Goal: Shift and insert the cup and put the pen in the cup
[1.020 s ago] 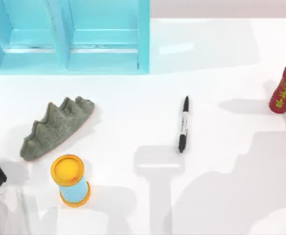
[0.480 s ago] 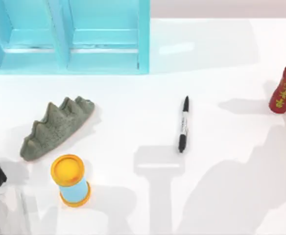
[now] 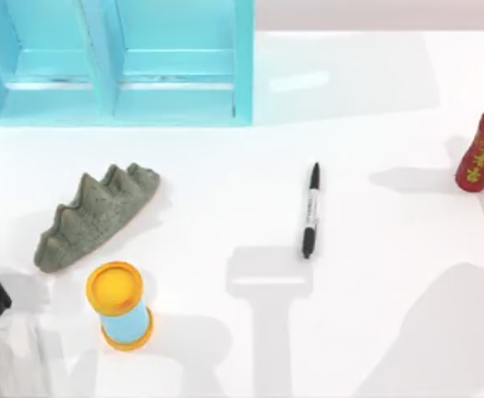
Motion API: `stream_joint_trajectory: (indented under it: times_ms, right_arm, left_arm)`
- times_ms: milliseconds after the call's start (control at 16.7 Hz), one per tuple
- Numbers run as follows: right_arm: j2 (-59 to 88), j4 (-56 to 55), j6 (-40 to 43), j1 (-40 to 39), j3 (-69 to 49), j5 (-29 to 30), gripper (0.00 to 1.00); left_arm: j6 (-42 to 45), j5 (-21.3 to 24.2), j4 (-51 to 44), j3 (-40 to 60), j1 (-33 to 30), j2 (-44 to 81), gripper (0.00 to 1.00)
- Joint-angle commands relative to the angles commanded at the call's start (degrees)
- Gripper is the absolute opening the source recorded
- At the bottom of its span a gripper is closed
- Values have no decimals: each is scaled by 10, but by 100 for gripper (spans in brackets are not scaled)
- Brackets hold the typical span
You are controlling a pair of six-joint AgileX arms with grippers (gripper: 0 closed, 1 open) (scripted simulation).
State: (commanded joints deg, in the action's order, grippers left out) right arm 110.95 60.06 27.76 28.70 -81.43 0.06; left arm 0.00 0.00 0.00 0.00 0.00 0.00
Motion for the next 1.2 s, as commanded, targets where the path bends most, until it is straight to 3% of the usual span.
stream_joint_trajectory:
  times_ms: [420,1200]
  right_arm:
    - [8,-37,0,0,35,0,100]
    - [8,-37,0,0,35,0,2]
  left_arm:
    - [0,0,0,0,0,0,100]
    - [0,0,0,0,0,0,100]
